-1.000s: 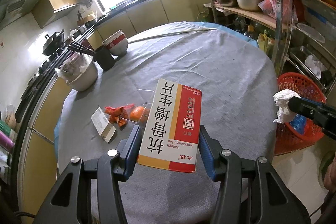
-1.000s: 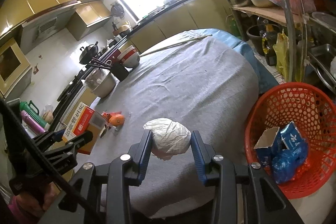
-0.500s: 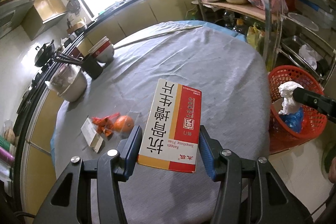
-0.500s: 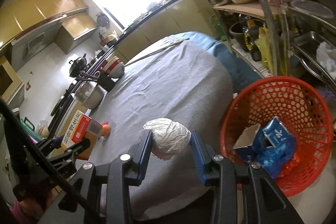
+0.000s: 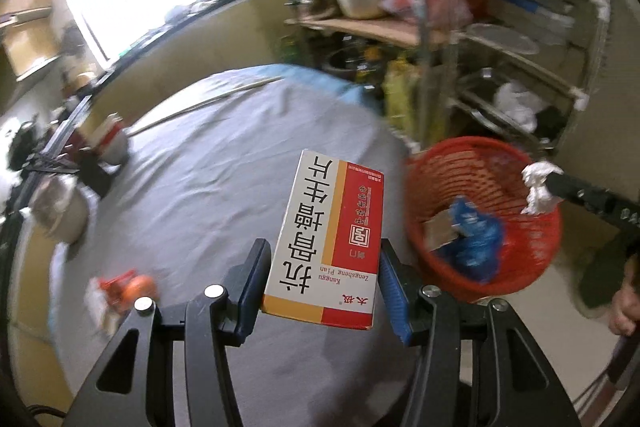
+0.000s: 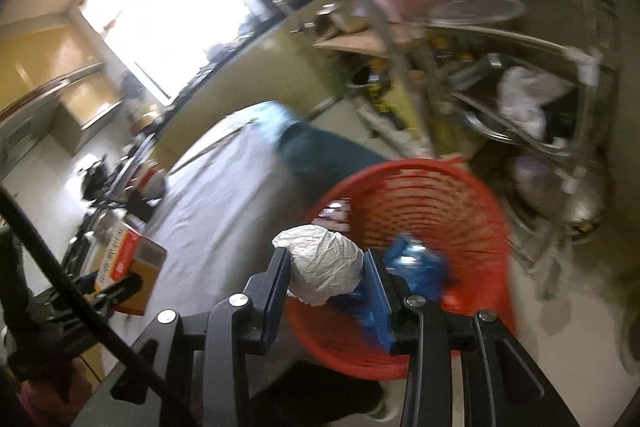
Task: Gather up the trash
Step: 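Carry the medicine box and tissue to the red basket and release both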
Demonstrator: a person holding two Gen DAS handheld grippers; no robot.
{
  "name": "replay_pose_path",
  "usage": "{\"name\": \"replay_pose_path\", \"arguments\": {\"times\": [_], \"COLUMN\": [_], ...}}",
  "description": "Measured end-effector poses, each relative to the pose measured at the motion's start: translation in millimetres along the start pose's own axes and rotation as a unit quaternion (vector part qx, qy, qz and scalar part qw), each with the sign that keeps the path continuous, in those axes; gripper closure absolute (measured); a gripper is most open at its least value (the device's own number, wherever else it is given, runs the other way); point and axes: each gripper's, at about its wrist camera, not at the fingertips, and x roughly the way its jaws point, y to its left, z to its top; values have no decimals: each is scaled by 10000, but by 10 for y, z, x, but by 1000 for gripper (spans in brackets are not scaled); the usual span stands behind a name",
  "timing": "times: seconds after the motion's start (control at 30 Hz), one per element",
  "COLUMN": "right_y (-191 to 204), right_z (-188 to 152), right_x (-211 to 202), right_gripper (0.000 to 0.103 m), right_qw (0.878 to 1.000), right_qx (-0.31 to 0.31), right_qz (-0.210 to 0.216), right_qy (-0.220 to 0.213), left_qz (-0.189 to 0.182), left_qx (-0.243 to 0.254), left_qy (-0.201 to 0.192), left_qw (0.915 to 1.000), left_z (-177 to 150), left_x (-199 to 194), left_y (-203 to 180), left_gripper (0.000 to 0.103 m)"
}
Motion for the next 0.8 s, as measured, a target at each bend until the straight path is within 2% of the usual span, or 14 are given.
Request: {"name": "replay_pose_path", "arguments": {"times": [0.2,0.37,0.53,0.67,0.8], "right_y": [-381,-488,-567,-657,-668], "right_z": [-17,-55,-99,-149,-146], "right_x": [-97,-20,57,126,216], "right_gripper": [63,63,62,60,45], "right_qw": [9986,9976,9964,9946,9925], "right_qx": [326,372,519,648,810], "right_qz": [-420,-558,-584,-692,-646], "right_qy": [-14,179,331,432,647], "left_qz": [-951,-1445,-1718,-1727,-1672], "left_qx": [31,79,280,341,286], "left_qy": [223,411,554,677,685], "left_qw": [9952,9886,9832,9821,9831], "left_z": [181,303,363,392,375], "left_x": [215,374,483,564,528], "left_y": [-374,-606,-773,-818,-713], "left_gripper": [48,48,48,45,45]}}
